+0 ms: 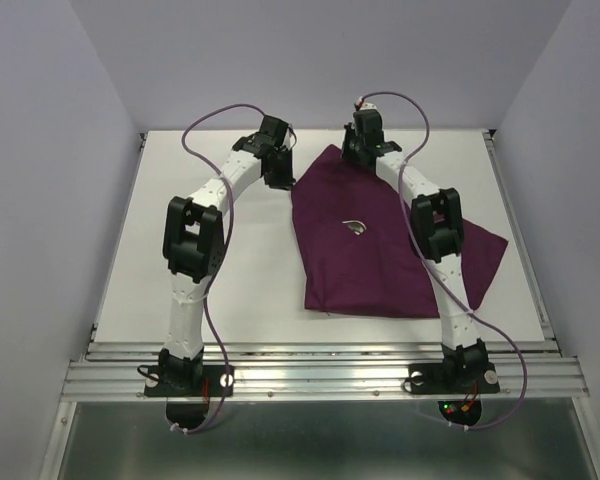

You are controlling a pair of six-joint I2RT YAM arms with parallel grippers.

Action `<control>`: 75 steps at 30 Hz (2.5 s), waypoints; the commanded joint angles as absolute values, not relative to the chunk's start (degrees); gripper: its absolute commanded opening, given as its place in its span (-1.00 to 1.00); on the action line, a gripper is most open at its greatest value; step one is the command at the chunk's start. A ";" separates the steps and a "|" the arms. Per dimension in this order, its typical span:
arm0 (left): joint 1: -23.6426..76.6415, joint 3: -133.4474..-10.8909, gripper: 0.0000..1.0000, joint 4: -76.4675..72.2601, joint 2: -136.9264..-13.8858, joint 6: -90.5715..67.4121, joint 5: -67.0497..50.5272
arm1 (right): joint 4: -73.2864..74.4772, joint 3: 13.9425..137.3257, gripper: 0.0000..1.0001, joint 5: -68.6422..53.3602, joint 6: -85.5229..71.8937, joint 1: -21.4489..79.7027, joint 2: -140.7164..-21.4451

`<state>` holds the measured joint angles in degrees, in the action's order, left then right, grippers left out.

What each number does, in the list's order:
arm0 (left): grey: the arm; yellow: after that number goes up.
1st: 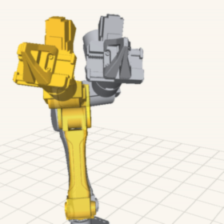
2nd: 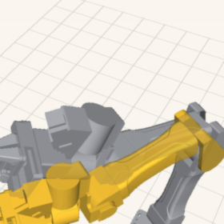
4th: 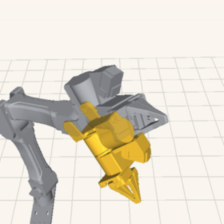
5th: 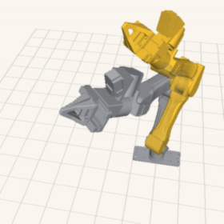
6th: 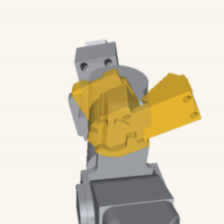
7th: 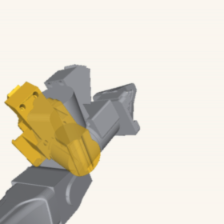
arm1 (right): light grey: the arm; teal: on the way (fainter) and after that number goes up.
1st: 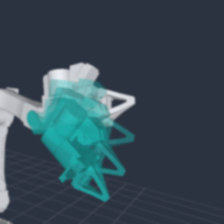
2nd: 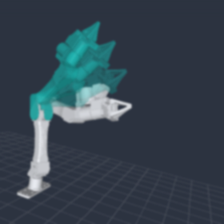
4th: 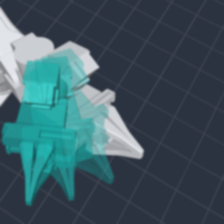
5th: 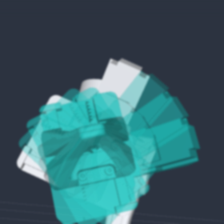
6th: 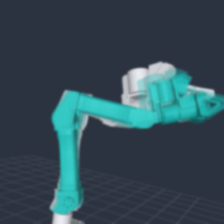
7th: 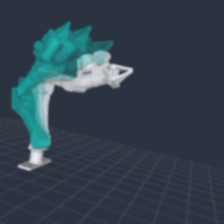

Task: Prepare the surgical pack
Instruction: Pack the surgical kit at the center of the board.

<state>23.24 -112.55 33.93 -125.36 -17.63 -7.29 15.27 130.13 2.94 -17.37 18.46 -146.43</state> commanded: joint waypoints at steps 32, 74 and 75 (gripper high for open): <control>20.21 -99.85 -0.48 27.34 -107.23 -19.34 -9.93 | 3.86 56.10 -0.99 -4.39 -25.57 22.76 -83.60; 20.74 -90.88 -0.48 24.96 -102.83 -21.27 -15.99 | 27.59 47.91 -0.99 12.57 -24.96 24.61 -55.81; 20.74 -90.70 -0.48 25.05 -102.66 -21.27 -16.08 | 27.60 46.77 -0.99 12.22 -26.09 24.61 -55.64</control>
